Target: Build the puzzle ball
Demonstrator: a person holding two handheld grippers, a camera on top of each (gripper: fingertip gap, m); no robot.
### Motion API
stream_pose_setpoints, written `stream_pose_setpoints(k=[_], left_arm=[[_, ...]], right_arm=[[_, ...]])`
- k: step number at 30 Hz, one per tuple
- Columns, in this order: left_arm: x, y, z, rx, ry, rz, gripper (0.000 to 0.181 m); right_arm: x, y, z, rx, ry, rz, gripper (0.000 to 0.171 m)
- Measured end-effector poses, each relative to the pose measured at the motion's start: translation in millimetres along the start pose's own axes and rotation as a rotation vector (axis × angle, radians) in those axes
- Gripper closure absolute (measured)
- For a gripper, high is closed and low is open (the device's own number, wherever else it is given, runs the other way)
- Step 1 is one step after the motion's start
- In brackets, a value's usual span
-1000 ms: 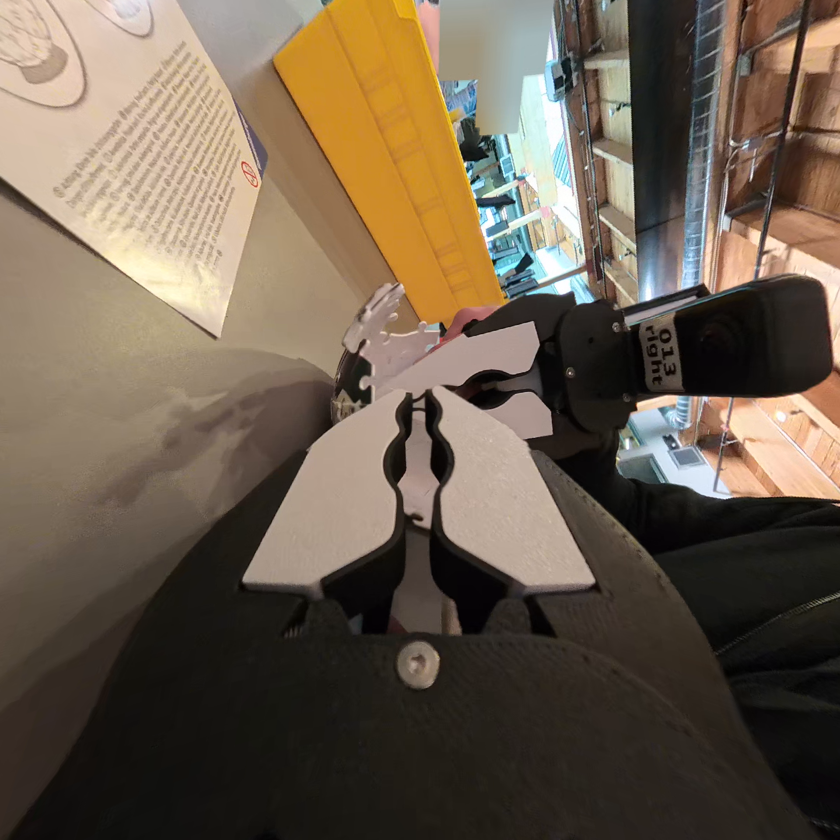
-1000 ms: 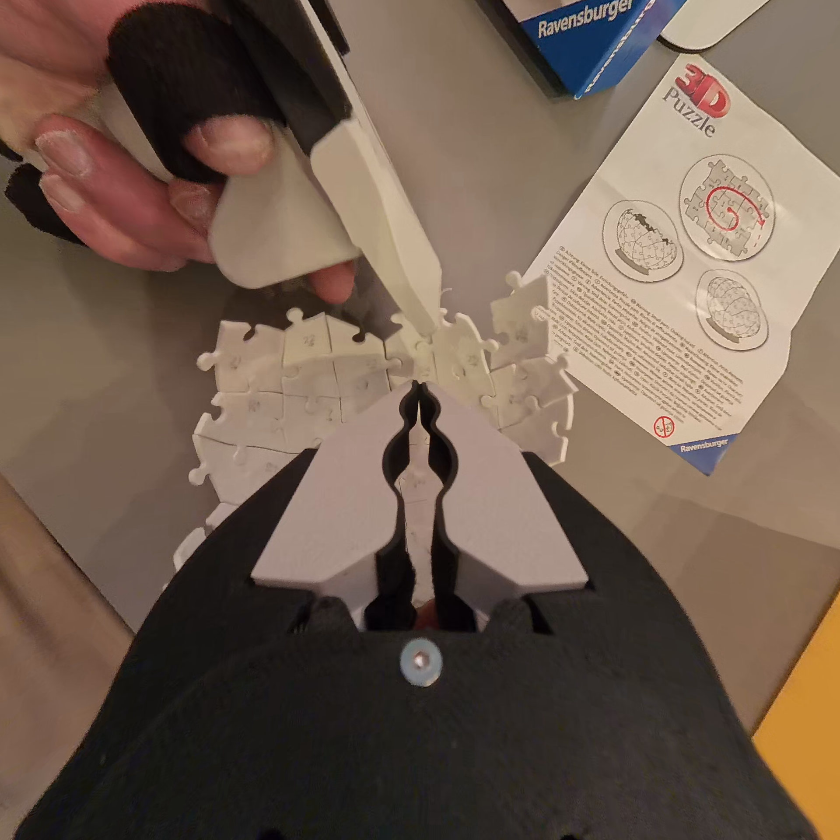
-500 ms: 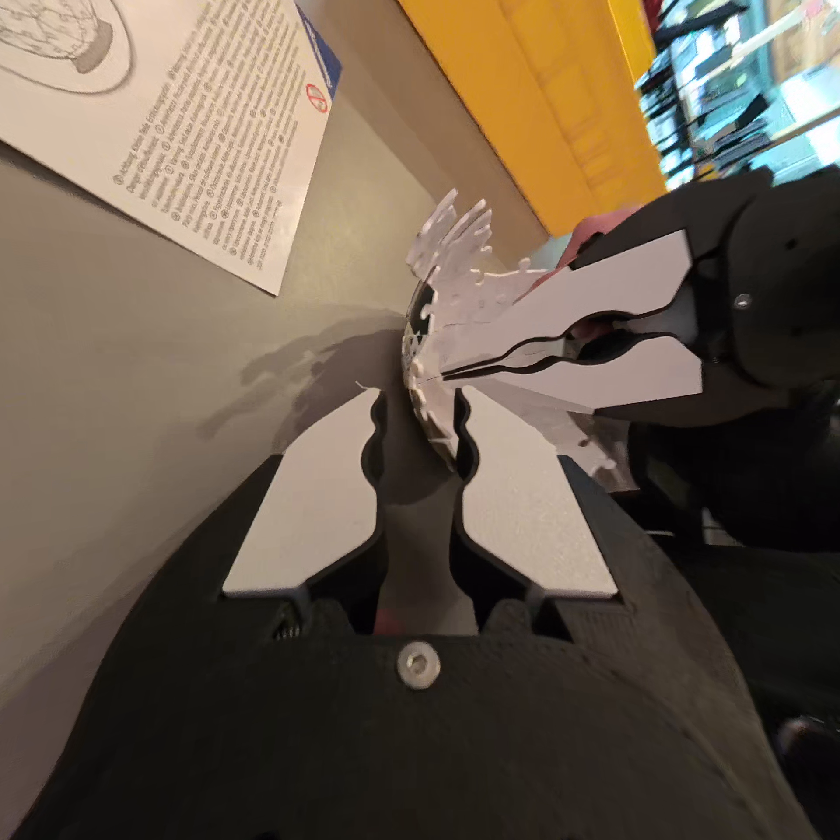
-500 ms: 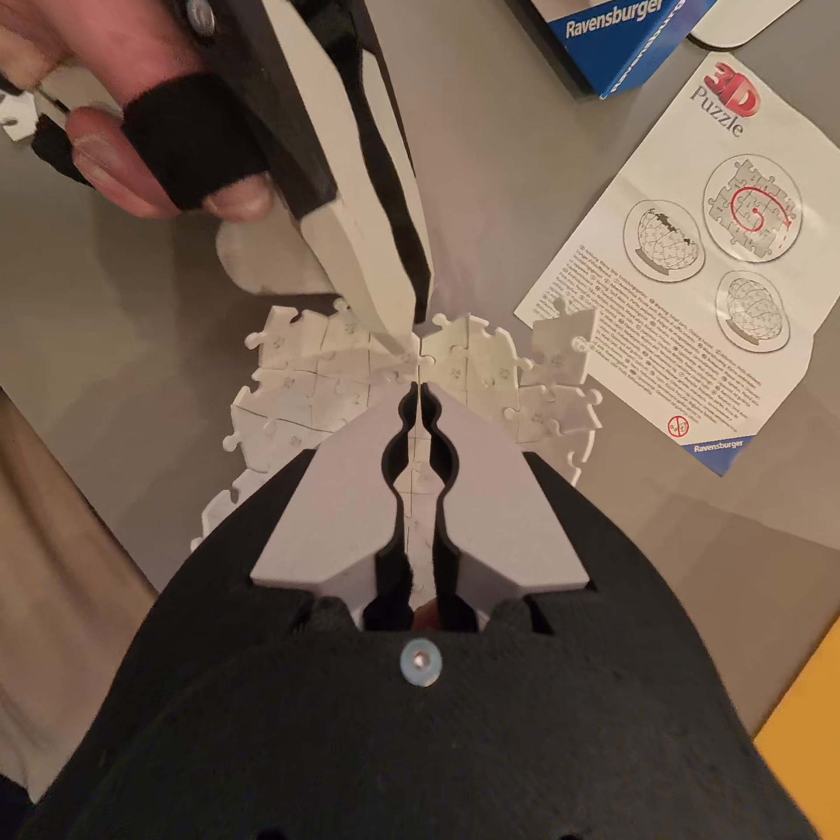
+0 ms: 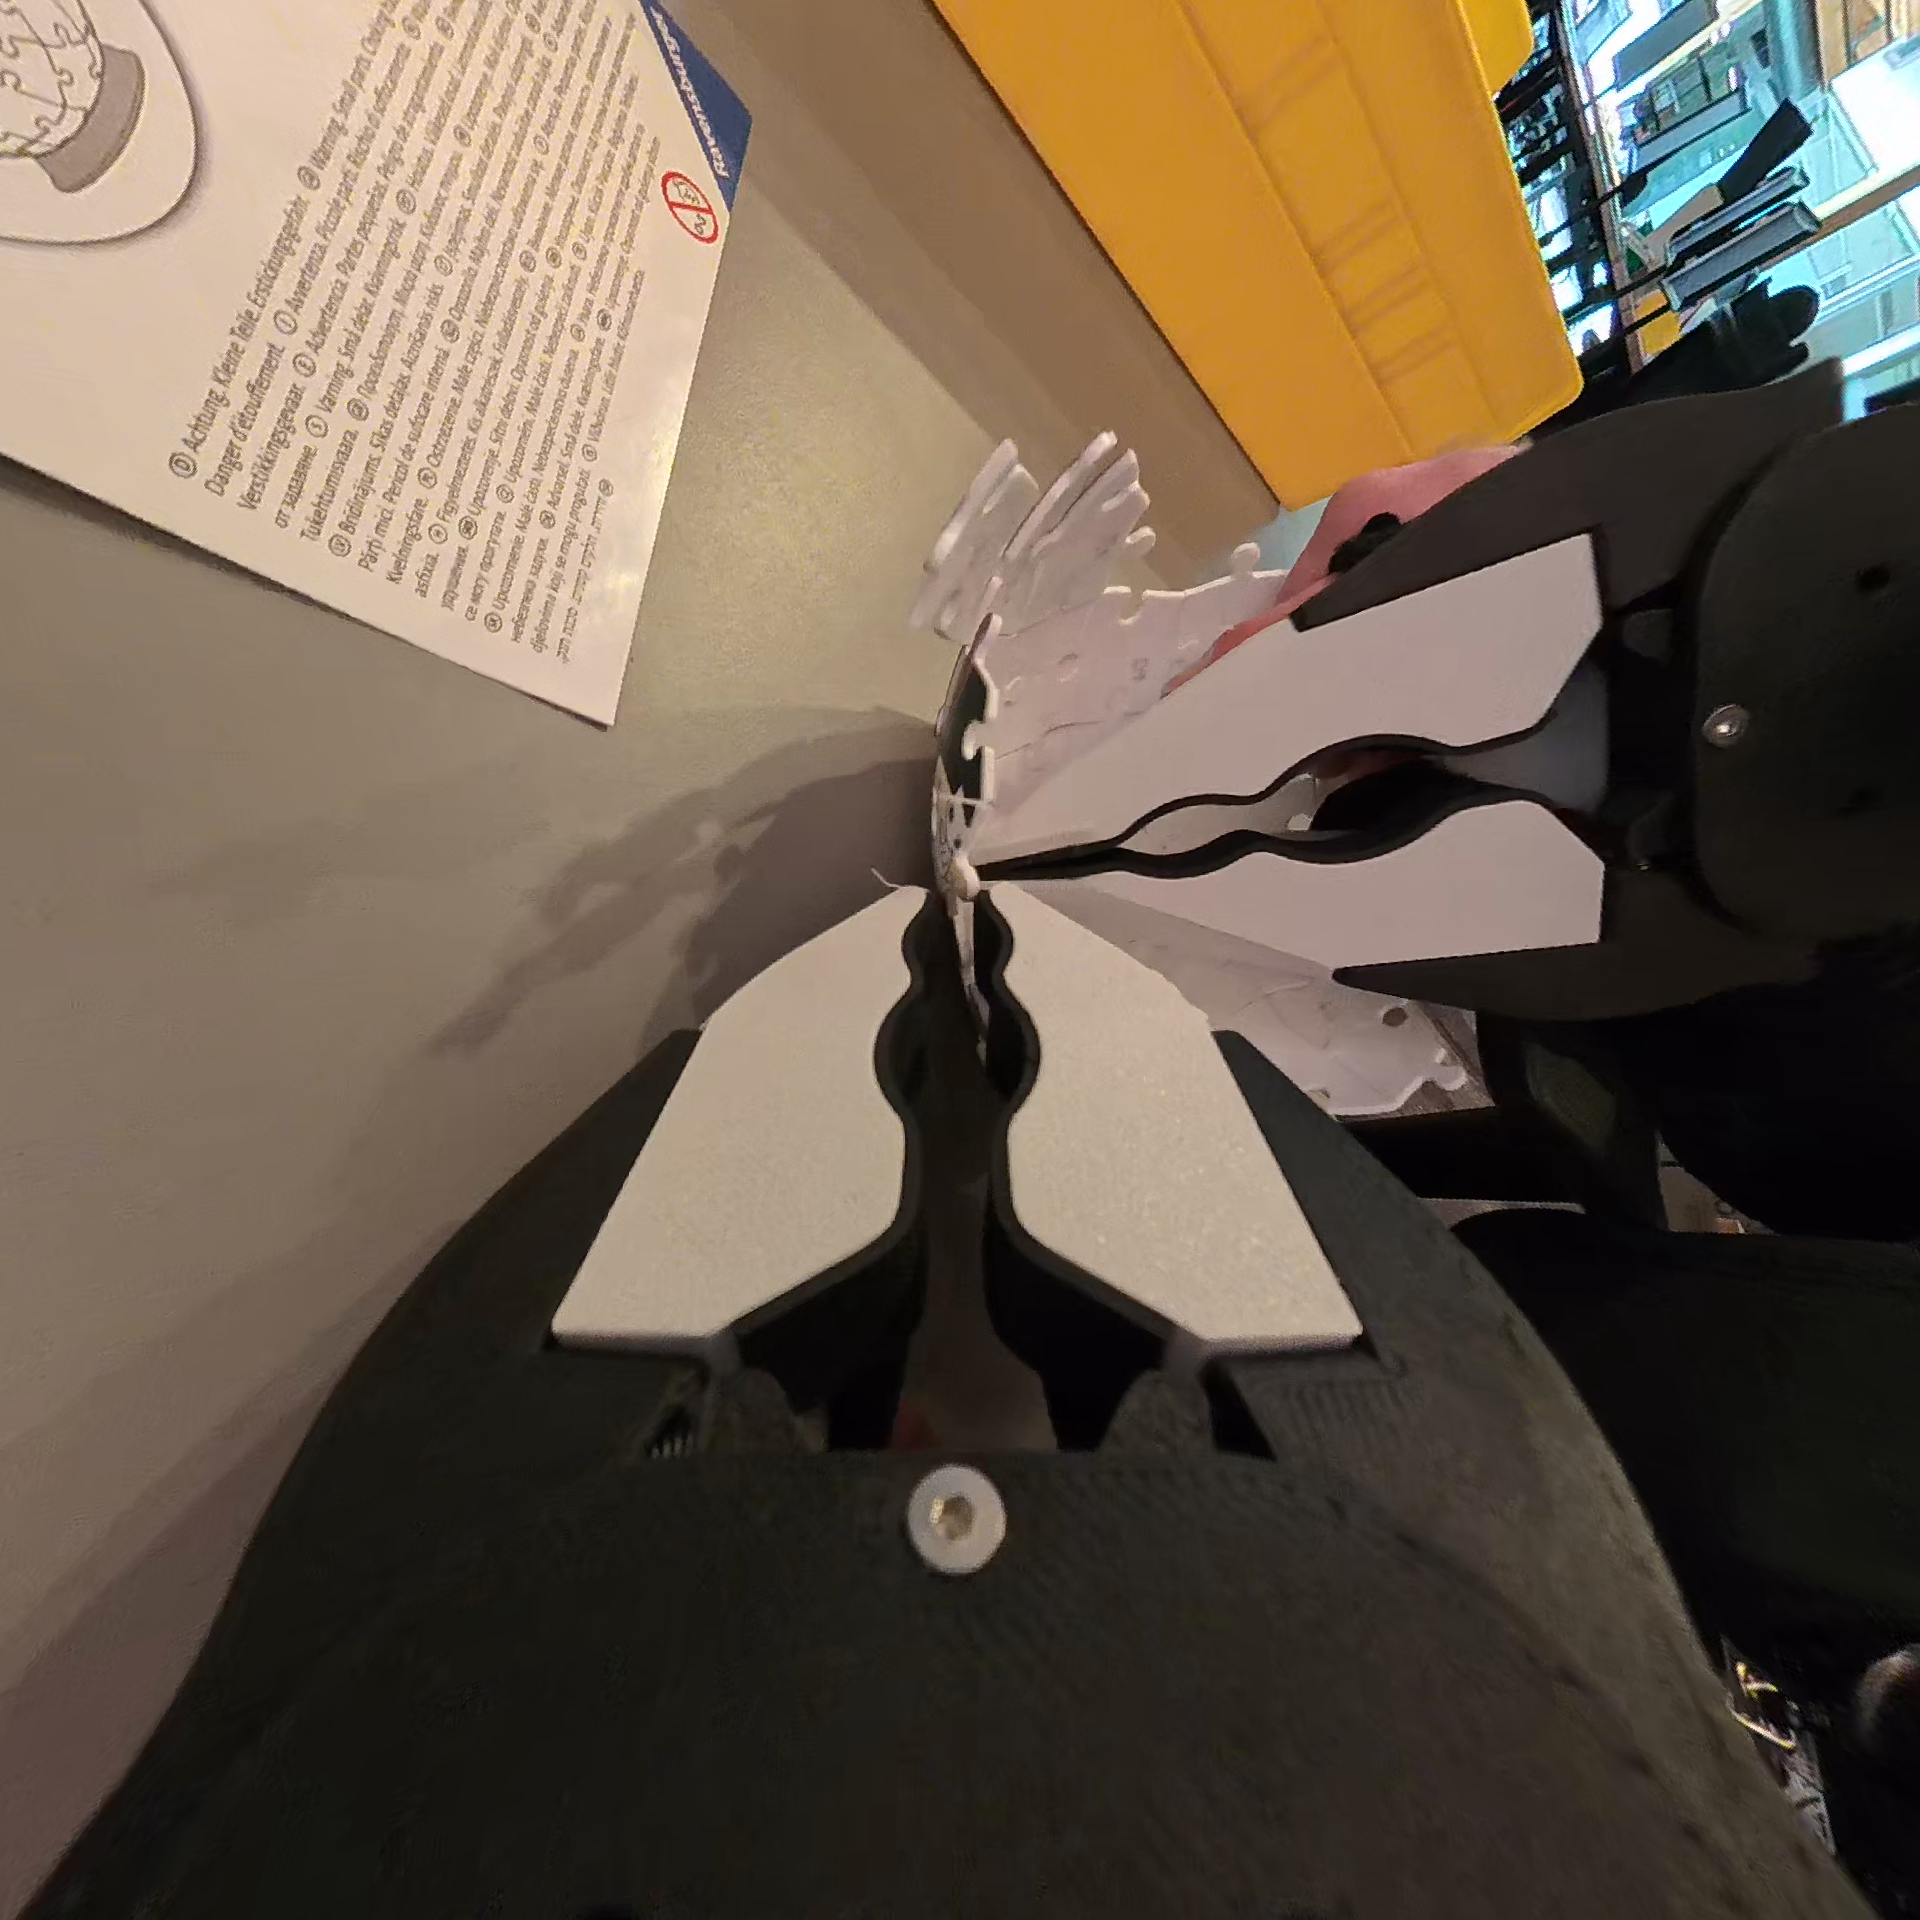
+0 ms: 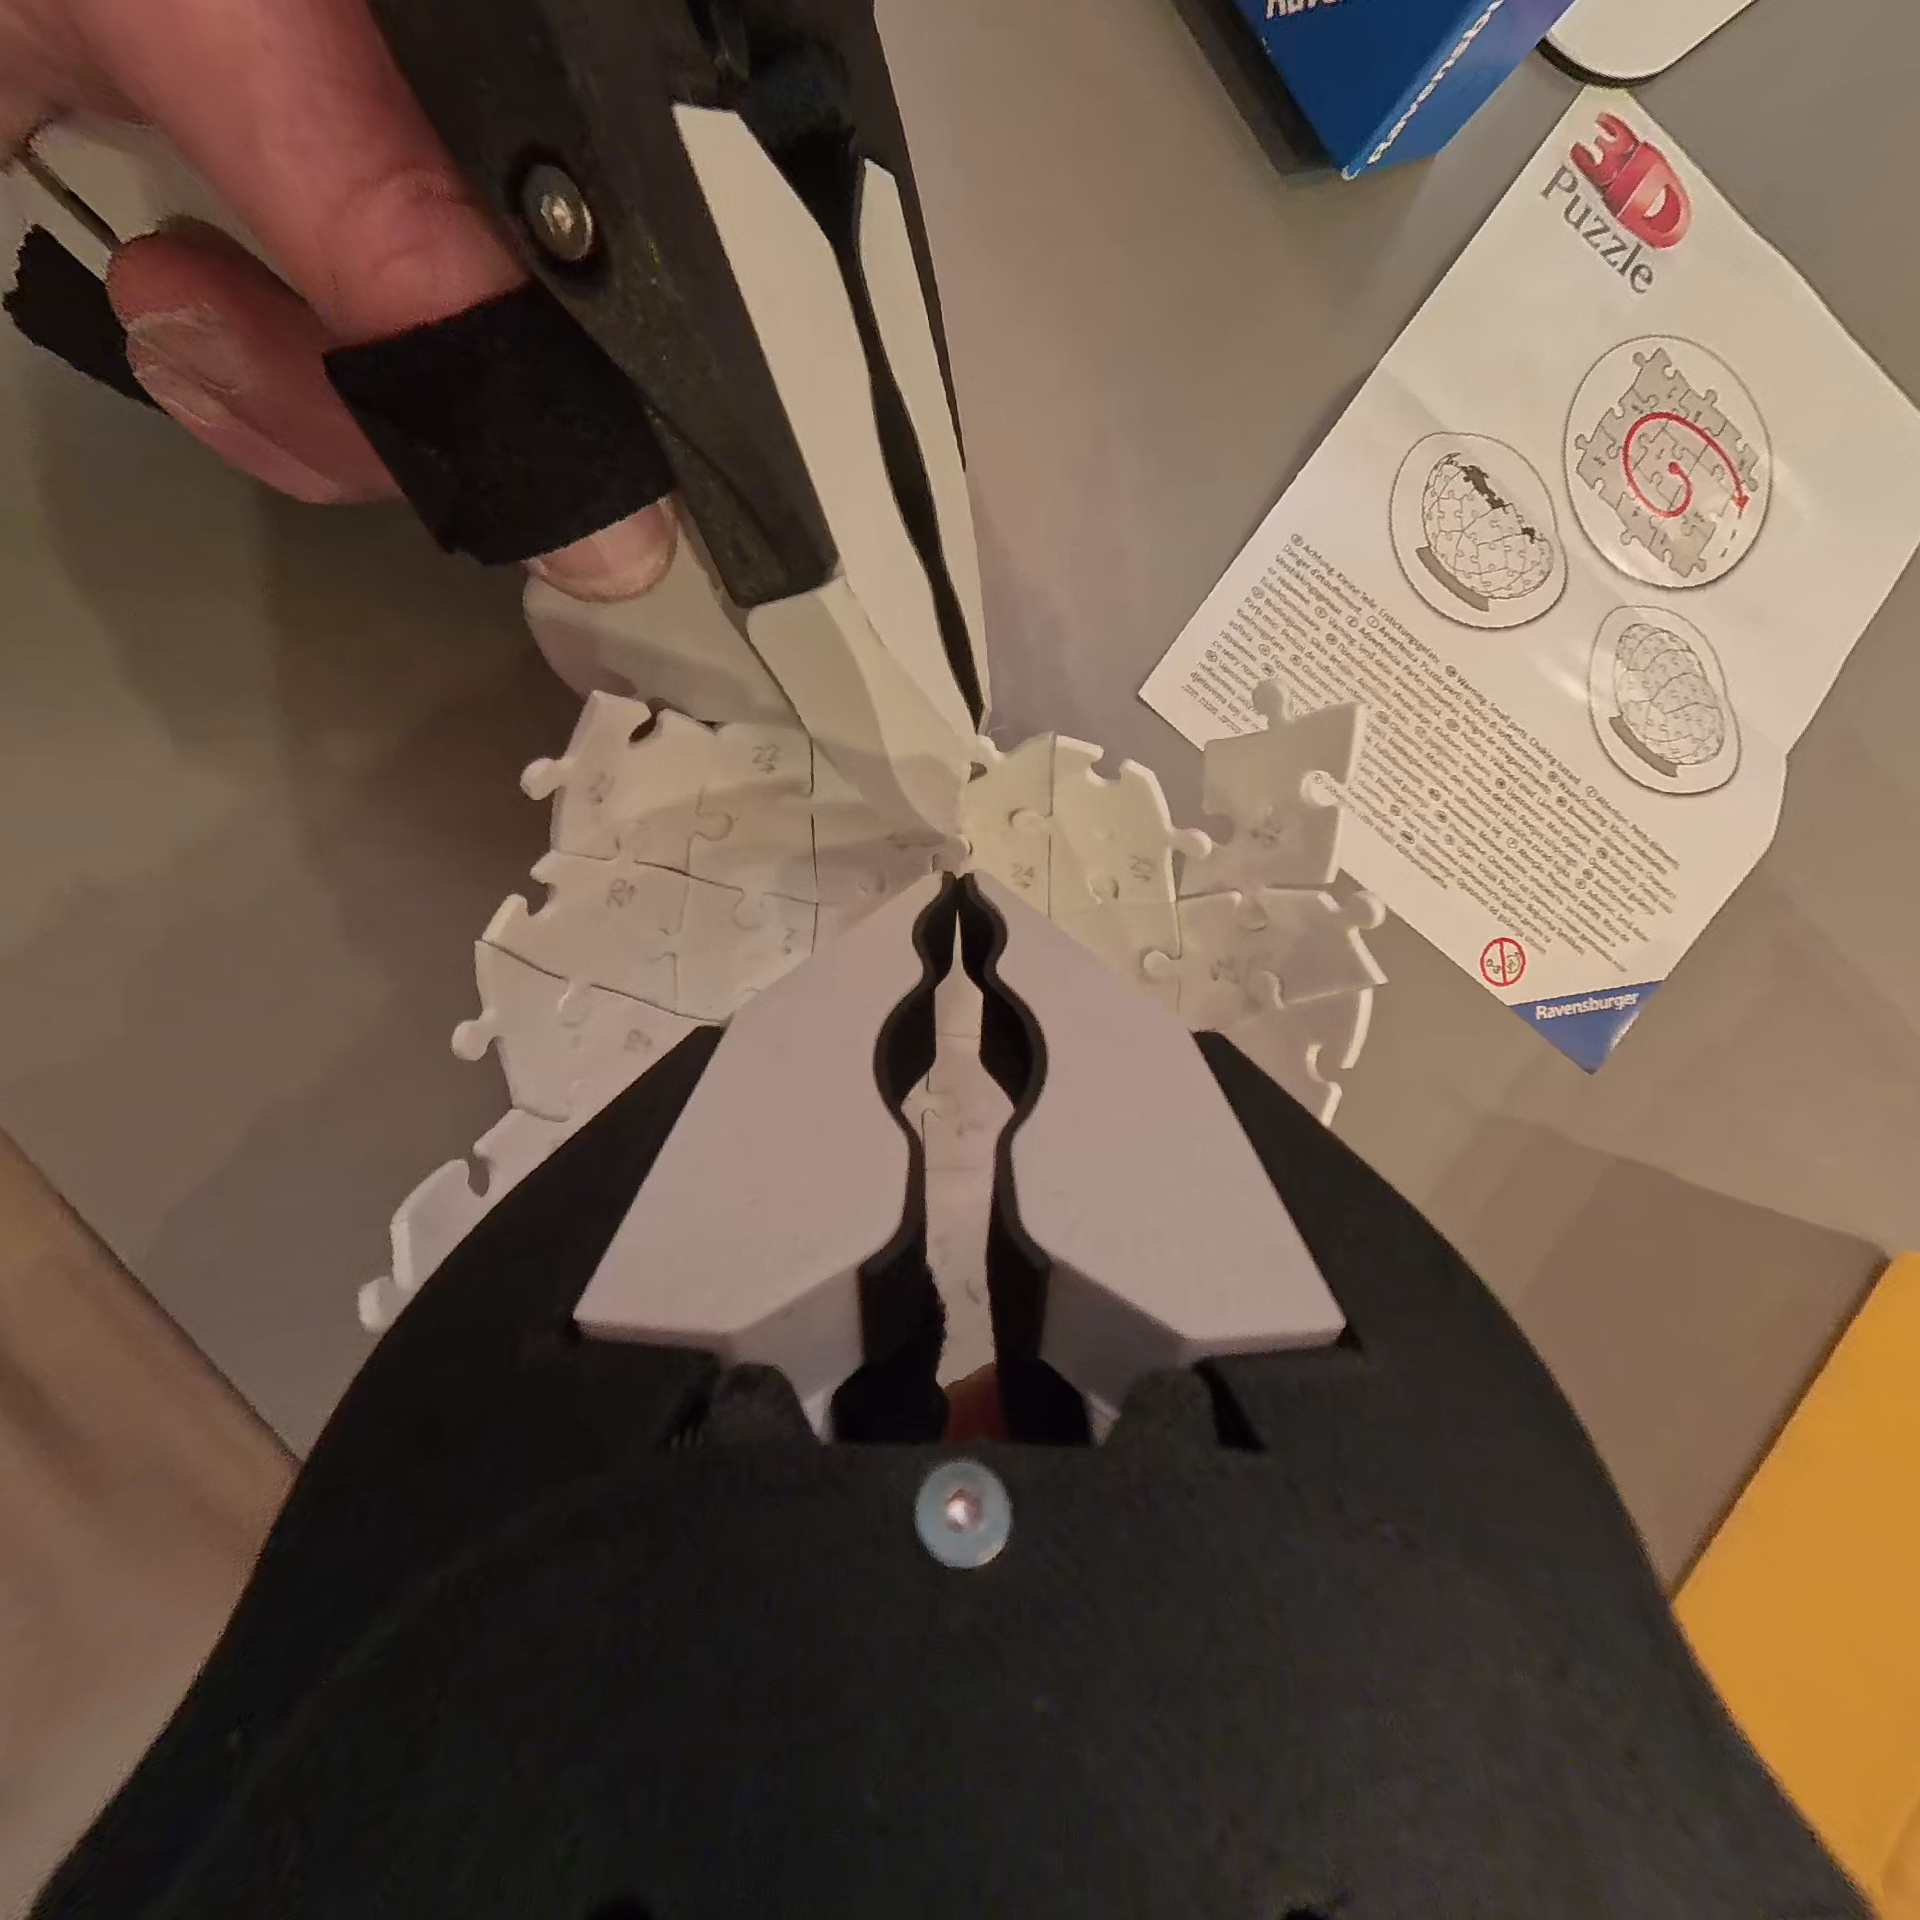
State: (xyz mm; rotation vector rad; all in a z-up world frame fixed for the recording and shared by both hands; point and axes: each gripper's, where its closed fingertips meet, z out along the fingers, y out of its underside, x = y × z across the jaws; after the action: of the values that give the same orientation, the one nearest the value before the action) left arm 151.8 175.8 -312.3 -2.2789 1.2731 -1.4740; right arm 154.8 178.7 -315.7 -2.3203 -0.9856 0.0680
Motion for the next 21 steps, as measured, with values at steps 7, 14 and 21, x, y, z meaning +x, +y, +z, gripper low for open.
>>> stream_pose_setpoints(k=[7,14,21], left_arm=[[9,-9,-7,0.069,0.122,-0.081,0.162],[15,-20,-17,0.190,0.245,-0.193,0.160],[17,-30,-22,0.306,0.300,-0.235,0.159]], right_arm=[[4,-4,0,0.024,0.035,-0.008,0.171],[6,-8,0,0.046,0.044,0.007,0.171],[9,-9,-1,0.066,0.042,0.038,0.171]])
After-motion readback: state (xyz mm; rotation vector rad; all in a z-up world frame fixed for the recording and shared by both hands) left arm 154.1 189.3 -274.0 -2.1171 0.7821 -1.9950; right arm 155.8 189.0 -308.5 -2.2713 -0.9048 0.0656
